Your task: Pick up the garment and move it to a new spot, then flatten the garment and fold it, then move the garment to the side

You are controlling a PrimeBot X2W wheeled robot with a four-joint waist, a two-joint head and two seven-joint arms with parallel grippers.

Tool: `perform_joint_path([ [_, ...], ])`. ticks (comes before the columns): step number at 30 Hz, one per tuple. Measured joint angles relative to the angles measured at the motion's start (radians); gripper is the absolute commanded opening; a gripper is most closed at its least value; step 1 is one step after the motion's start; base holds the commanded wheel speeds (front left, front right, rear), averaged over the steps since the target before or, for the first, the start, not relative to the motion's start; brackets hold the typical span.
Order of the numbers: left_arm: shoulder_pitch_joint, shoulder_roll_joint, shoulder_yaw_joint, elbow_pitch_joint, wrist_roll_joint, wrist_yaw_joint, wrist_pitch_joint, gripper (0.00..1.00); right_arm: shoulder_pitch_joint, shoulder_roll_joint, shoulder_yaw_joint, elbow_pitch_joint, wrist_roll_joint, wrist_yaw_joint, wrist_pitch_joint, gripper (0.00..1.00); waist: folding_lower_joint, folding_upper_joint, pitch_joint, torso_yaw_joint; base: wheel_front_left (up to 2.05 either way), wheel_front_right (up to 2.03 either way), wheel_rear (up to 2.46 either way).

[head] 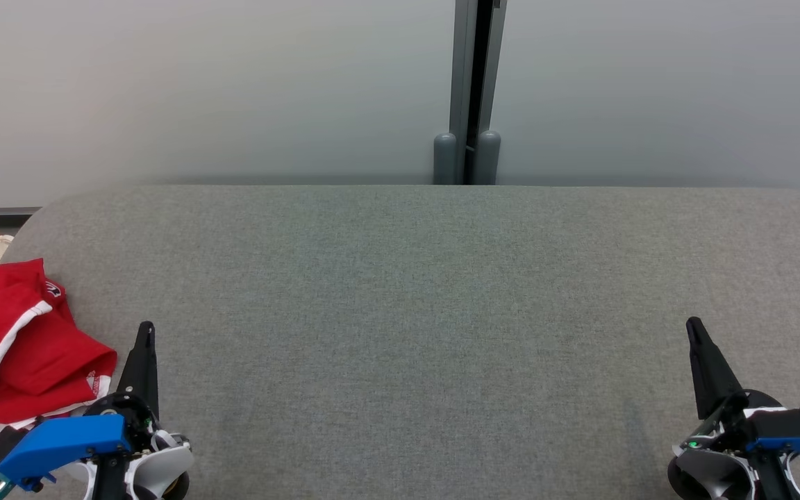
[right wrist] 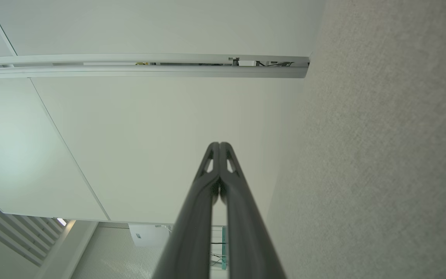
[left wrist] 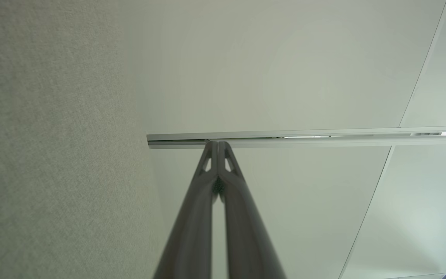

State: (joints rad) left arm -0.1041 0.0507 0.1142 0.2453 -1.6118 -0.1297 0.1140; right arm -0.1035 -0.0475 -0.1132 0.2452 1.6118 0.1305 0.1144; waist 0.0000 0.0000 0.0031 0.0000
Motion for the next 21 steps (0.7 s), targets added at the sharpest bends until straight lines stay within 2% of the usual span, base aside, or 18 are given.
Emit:
perform_joint_path([
  [21, 0.0, 0.0, 0.0, 0.0, 0.0, 0.0, 0.0, 0.0, 0.0, 0.0, 0.0, 0.0, 0.0, 0.0, 0.0, 0.0, 0.0, 0.0, 0.0, 0.0, 0.0, 0.0, 0.0],
])
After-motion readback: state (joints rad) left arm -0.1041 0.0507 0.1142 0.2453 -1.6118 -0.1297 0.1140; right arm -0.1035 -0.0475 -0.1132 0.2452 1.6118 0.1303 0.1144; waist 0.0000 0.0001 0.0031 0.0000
